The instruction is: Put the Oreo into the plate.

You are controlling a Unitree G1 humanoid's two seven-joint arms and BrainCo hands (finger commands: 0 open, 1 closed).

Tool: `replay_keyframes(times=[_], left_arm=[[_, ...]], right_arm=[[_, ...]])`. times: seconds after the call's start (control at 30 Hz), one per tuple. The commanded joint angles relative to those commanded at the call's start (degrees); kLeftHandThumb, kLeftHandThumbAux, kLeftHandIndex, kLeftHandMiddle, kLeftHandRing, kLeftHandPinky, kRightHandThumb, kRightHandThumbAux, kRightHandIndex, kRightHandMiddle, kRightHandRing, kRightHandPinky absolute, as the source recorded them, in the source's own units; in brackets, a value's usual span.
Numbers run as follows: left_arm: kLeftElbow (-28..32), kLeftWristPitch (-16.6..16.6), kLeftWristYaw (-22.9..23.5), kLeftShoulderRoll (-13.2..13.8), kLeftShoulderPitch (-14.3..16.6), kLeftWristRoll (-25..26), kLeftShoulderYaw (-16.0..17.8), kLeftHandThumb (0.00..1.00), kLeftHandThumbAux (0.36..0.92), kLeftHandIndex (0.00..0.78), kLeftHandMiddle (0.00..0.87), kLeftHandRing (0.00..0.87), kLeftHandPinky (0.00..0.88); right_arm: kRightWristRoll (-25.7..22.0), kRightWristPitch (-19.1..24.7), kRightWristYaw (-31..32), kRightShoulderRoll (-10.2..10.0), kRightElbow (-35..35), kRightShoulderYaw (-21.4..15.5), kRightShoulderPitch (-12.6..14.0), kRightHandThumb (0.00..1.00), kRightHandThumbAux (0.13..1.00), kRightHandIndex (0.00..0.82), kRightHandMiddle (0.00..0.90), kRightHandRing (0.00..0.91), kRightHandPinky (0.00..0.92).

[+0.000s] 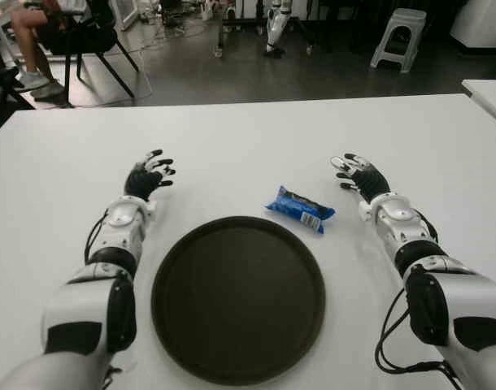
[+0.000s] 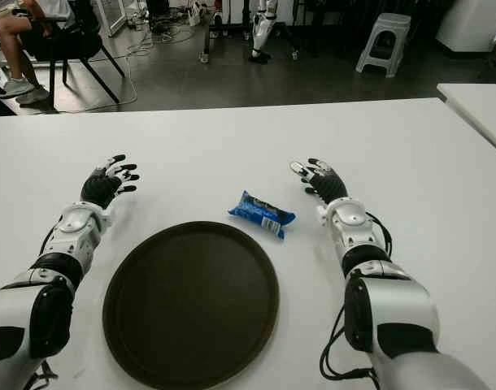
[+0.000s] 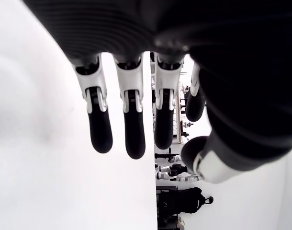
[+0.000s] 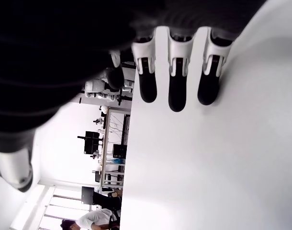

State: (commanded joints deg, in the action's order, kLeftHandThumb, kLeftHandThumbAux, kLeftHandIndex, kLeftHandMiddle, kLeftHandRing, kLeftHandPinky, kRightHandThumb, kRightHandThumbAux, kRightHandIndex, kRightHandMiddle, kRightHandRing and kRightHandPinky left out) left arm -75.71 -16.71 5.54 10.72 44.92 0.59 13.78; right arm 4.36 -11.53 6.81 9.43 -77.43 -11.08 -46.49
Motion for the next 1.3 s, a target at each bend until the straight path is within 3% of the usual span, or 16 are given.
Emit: replay_keyframes(times=[0.67,1.3], left_arm=[[0.0,0.1,-0.1,-0.2,0.0,0.2,0.2,0.206,0.720,0.173,0.283,0.301,0.343],[0.0,-0.5,-3.5,-0.3,0.1,-1.3,-0.8,0.231,0.706,0.153,0.269,0.294,0.325]], right_arm=[[0.4,-0.2,0.2,0.2,0.0,0.3,0.1,0.073,0.527,0.100,0.183,0.191,0.214],[-0.1,0.2,-0.3,0.0,-0.1,0.0,-0.1,0.111,0.542,0.096,0.191,0.202,0.228]])
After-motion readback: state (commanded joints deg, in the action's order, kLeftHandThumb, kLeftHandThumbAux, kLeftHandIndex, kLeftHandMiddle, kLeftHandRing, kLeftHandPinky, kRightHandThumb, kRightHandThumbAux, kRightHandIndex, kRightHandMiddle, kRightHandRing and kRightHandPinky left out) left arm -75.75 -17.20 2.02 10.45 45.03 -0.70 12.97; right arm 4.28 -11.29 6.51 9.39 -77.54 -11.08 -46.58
